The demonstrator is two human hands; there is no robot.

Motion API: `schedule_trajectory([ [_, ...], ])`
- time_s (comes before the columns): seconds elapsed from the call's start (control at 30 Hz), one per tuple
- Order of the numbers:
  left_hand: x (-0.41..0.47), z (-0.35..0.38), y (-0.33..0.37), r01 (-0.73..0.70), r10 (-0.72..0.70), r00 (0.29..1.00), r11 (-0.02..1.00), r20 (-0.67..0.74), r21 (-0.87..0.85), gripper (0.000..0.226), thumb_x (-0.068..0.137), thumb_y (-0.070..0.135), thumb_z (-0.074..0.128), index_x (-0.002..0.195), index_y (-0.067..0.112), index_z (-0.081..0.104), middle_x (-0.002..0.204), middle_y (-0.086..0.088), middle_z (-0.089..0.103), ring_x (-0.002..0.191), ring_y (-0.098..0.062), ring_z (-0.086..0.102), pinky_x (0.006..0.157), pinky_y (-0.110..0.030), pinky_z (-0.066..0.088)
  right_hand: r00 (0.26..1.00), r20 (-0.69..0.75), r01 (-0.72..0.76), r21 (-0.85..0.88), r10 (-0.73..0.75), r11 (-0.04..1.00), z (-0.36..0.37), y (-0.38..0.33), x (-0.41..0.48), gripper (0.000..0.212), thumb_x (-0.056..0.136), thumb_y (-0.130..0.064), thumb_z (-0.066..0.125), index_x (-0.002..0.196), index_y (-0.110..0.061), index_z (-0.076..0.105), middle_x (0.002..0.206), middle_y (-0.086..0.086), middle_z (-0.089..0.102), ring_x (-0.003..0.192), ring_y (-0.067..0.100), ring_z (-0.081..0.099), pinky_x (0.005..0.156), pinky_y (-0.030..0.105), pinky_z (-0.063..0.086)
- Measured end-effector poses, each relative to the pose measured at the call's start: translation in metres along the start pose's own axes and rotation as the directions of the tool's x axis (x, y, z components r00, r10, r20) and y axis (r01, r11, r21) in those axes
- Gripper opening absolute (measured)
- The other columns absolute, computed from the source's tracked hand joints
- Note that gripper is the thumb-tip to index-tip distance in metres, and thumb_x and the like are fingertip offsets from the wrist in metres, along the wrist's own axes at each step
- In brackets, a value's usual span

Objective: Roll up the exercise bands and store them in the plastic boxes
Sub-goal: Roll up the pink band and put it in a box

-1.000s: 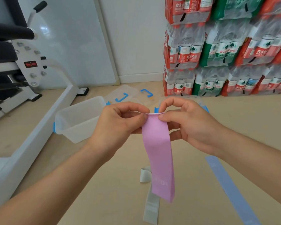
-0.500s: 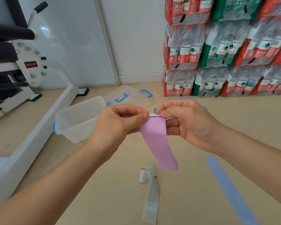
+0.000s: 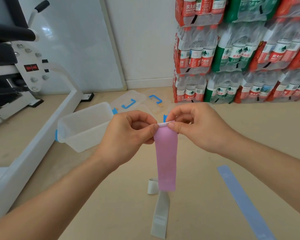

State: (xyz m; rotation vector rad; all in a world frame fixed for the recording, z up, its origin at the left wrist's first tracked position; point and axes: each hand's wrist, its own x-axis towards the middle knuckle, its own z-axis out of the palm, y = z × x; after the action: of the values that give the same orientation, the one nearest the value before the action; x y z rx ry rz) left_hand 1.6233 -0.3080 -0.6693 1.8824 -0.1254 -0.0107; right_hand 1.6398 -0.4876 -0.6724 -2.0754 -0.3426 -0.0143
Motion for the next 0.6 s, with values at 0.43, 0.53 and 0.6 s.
schedule_trajectory([
  [0.43, 0.0036, -0.0025, -0.0021, 0.049, -0.050, 0.999, 0.987, -0.002, -0.152, 0.018, 0.075, -0.002, 0.073, 0.071, 0.015, 0.070, 0.063, 0.001, 0.067, 0.061, -0.008, 0.059, 0.061, -0.018, 0.047, 0.951, 0.204, -0.303, 0.458, 0.233, 0.836, -0.0095, -0.0065, 0.0012, 0.011, 0.083, 0.004, 0.065, 0.090, -0.004, 0.070, 0.063, 0.011, 0.064, 0.054, 0.014, 0.062, 0.051, 0.019, 0.050],
  [0.53, 0.0045, -0.0007, -0.0031, 0.086, -0.082, 0.996, 0.983, 0.030, -0.165, 0.020, 0.076, -0.003, 0.071, 0.070, 0.016, 0.069, 0.067, -0.001, 0.066, 0.066, -0.010, 0.059, 0.065, -0.016, 0.047, 0.940, 0.209, -0.335, 0.434, 0.269, 0.836, -0.0095, -0.0088, 0.0010, 0.013, 0.083, 0.005, 0.064, 0.087, -0.005, 0.069, 0.063, 0.009, 0.062, 0.051, 0.011, 0.061, 0.047, 0.018, 0.048],
  [0.6, 0.0044, 0.0003, -0.0030, 0.095, -0.091, 0.995, 0.980, 0.031, -0.174, 0.021, 0.076, -0.004, 0.071, 0.070, 0.015, 0.068, 0.067, -0.001, 0.066, 0.066, -0.010, 0.060, 0.065, -0.015, 0.048, 0.929, 0.225, -0.366, 0.451, 0.294, 0.814, -0.0098, -0.0091, 0.0005, 0.014, 0.083, 0.007, 0.062, 0.085, -0.005, 0.069, 0.060, 0.009, 0.060, 0.047, 0.009, 0.059, 0.045, 0.017, 0.047],
])
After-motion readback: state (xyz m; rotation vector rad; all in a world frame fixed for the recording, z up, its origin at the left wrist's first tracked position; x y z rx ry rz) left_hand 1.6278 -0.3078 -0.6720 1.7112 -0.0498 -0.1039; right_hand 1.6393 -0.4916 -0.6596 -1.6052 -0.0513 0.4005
